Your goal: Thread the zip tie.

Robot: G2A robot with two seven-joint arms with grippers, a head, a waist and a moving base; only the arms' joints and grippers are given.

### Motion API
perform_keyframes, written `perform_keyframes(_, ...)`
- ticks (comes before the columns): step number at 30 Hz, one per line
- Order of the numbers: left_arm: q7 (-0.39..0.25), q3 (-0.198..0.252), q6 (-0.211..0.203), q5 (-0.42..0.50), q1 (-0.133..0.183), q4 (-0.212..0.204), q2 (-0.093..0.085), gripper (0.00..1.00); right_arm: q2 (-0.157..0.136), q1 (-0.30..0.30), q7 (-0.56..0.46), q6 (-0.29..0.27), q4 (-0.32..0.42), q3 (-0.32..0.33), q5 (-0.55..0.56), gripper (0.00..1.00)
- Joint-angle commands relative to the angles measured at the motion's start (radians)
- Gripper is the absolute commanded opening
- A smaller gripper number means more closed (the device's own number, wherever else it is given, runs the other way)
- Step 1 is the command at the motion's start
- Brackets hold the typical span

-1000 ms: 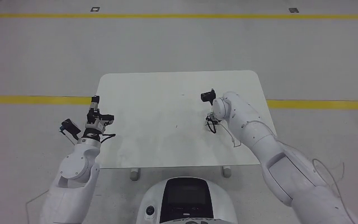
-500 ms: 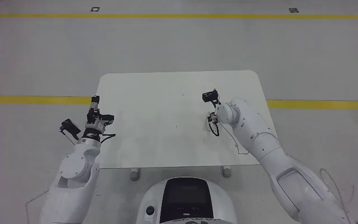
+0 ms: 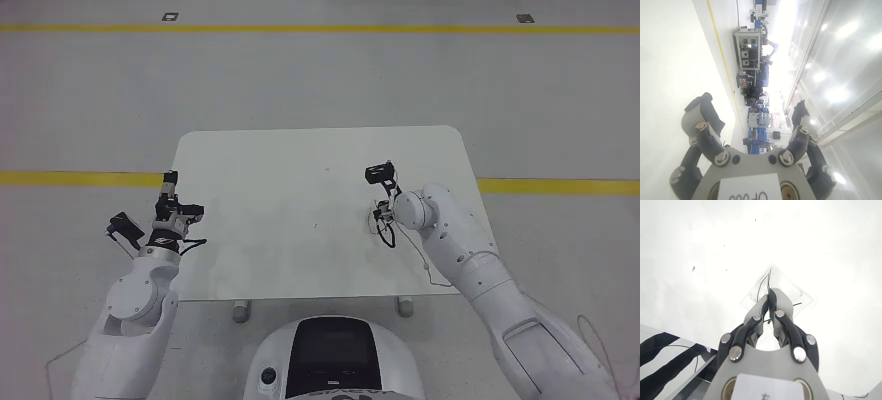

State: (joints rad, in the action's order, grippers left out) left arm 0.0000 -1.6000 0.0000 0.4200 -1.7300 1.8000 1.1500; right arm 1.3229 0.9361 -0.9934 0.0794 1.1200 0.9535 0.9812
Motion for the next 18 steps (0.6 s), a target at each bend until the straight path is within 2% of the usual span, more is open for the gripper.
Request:
perform_keyframes(1, 0.0, 0.0, 0.0, 0.0, 0.0, 0.0, 0.0, 1.0, -0.002, 0.013, 0.033, -0.011, 0.016, 0.007, -0.004, 0.0)
perform_keyframes(6, 0.0, 0.0, 0.0, 0.0, 0.0, 0.0, 0.0, 1.0, -0.004, 0.028, 0.048, -0.018, 0.036, 0.015, -0.001, 0.0)
perform_keyframes(14, 0.0, 0.0, 0.0, 0.0, 0.0, 0.0, 0.0, 1.0, 0.005, 0.018, 0.074, -0.013, 0.004, 0.007, -0.018, 0.0)
perform_keyframes(15, 0.0, 0.0, 0.0, 0.0, 0.0, 0.0, 0.0, 1.0, 0.007, 0.015, 0.075, -0.013, -0.004, 0.005, -0.021, 0.05)
perform_keyframes(16, 0.0, 0.0, 0.0, 0.0, 0.0, 0.0, 0.0, 1.0, 0.009, 0.011, 0.075, -0.014, -0.01, 0.002, -0.022, 0.15)
perform_keyframes(18, 0.0, 0.0, 0.0, 0.0, 0.0, 0.0, 0.0, 1.0, 0.013, 0.003, 0.077, -0.015, -0.025, -0.005, -0.026, 0.2)
